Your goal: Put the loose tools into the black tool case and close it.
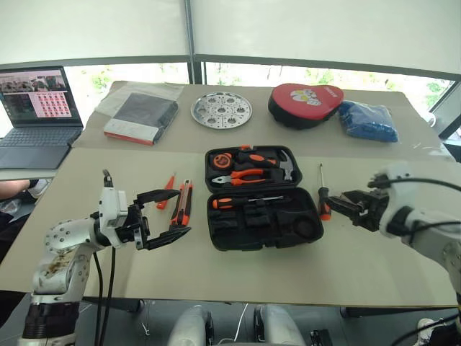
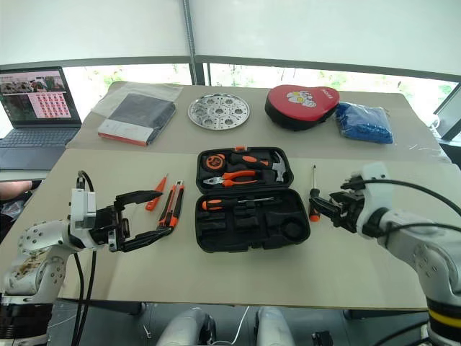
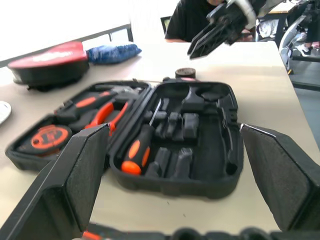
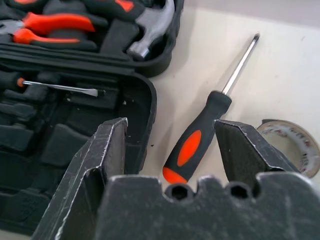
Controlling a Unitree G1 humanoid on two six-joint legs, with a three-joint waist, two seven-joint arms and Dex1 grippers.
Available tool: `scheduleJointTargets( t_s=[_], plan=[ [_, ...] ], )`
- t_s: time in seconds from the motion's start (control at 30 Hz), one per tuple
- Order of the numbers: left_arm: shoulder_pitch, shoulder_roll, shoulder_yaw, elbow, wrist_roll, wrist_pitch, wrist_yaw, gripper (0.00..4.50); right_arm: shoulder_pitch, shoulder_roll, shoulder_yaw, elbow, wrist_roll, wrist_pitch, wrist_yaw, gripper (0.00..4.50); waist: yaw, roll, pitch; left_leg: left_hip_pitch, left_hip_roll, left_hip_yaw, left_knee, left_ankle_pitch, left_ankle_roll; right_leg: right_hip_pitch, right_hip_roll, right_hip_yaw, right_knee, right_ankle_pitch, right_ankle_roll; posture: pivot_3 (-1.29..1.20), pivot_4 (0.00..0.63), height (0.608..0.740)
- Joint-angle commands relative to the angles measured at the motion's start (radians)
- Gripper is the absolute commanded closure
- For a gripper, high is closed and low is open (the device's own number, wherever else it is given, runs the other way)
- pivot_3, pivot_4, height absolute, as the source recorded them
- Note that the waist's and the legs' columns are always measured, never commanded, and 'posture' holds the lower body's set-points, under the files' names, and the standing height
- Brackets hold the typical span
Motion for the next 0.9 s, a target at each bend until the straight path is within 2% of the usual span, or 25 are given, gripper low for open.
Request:
scheduleJointTargets(
  t_s=[0.03,0.57,0.7,0.8,0.83,0.9],
  plan=[
    [-0.008,-0.006,-0.021,-0.053,-0.019,-0.001,0.018,0.0,-0.057,-0.015,0.053,0.049,-0.068,0.05,-0.014,1.3,-0.002,0.0,0.0,0.0,0.0,0.0,0.0,0.0,0.0,0.0,0.0,0.0,-0.001,0.0,0.0,0.0,0.15,0.74],
    [-0.028,-0.001,-0.052,-0.082,-0.021,-0.009,0.022,0.0,-0.197,0.106,0.162,0.303,-0.243,0.129,-0.003,1.3,-0.008,0.0,0.0,-0.001,0.0,0.001,0.0,0.0,0.0,0.0,0.001,0.0,-0.002,0.001,0.002,0.0,0.15,0.74],
    [-0.062,-0.001,-0.05,-0.064,-0.016,-0.005,0.037,0.0,-0.235,0.14,0.103,0.337,-0.259,0.121,-0.012,2.28,-0.007,0.0,0.0,0.0,0.0,0.0,0.0,0.0,0.0,0.001,0.001,-0.001,-0.003,0.001,0.002,0.0,0.15,0.74],
    [-0.071,0.003,-0.048,-0.053,-0.015,-0.005,0.033,0.0,-0.233,0.155,0.038,0.292,-0.261,0.058,0.0,3.3,-0.009,0.0,0.0,0.0,0.0,0.0,0.0,0.0,0.0,0.002,0.001,0.0,-0.004,0.002,0.003,0.0,0.15,0.74],
    [-0.072,0.003,-0.049,-0.054,-0.017,-0.003,0.033,0.0,-0.225,0.152,0.026,0.27,-0.262,0.034,0.014,3.48,-0.01,0.001,0.001,0.0,0.0,0.001,0.0,0.0,0.0,0.001,0.001,0.0,-0.004,0.002,0.003,0.0,0.15,0.74],
    [-0.073,0.0,-0.045,-0.064,-0.039,0.014,0.036,0.0,-0.204,0.142,-0.001,0.211,-0.266,-0.024,0.035,3.48,-0.012,0.001,0.001,-0.001,0.0,0.001,0.0,0.0,0.0,0.0,0.001,0.0,-0.004,0.002,0.003,0.0,0.15,0.74]
  ],
)
